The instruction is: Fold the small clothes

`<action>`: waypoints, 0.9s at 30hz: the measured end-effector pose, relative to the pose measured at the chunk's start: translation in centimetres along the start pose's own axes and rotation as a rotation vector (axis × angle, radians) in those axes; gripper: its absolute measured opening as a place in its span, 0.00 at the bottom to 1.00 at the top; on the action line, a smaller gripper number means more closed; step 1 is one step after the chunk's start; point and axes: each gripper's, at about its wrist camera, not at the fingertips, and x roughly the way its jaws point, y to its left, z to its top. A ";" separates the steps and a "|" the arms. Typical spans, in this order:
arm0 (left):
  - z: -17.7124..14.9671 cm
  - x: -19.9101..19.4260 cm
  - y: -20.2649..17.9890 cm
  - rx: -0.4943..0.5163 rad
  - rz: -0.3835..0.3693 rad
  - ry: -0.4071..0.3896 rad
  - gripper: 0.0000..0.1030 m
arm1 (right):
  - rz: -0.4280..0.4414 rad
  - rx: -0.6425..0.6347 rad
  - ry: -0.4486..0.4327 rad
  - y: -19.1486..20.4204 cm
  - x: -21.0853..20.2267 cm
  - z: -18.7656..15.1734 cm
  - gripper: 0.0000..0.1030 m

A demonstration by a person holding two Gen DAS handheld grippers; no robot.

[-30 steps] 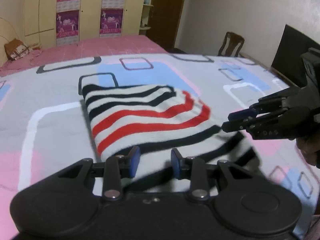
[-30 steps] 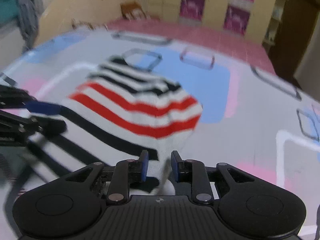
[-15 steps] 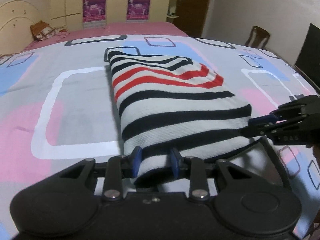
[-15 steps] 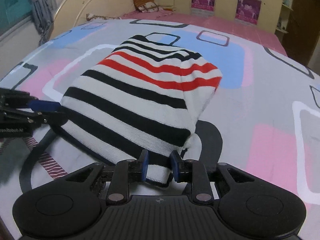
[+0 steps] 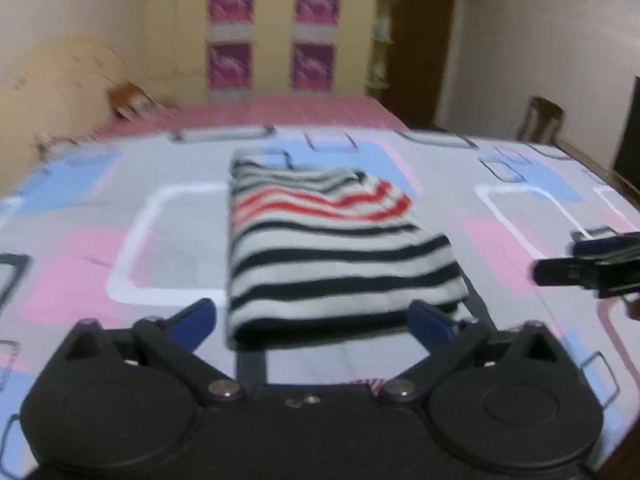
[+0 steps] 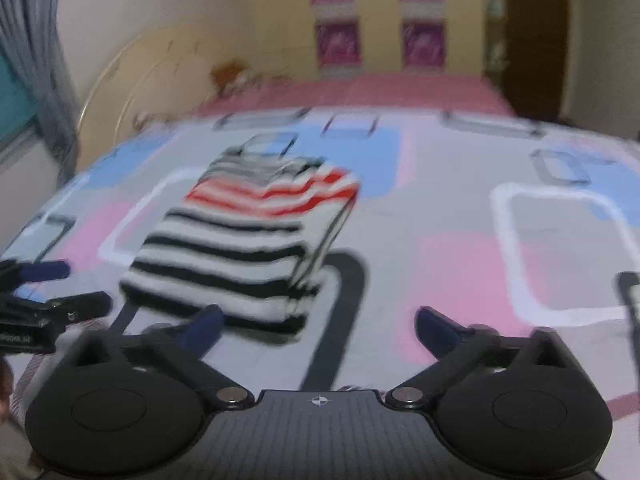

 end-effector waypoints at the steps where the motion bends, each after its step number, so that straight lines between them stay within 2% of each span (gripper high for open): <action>1: -0.2 -0.5 -0.3 -0.002 0.008 0.005 1.00 | -0.004 0.000 0.010 -0.2 -0.3 -0.1 1.00; 4: -0.4 -1.8 -0.8 -0.027 -0.008 0.027 1.00 | -0.014 0.031 0.024 -0.6 -1.6 -0.7 1.00; 9: -0.7 -5.0 -2.8 -0.007 -0.009 0.024 1.00 | -0.044 0.010 0.010 0.7 -5.0 -1.8 1.00; 16: -1.2 -10.4 -5.3 0.007 0.004 -0.044 1.00 | -0.076 -0.049 -0.034 2.9 -10.9 -3.8 1.00; 24: -2.2 -14.3 -6.8 -0.020 -0.016 -0.094 1.00 | -0.083 -0.037 -0.092 3.4 -16.5 -5.6 1.00; 27: -2.6 -15.3 -7.3 -0.015 0.008 -0.093 1.00 | -0.080 -0.034 -0.103 3.5 -18.0 -6.2 1.00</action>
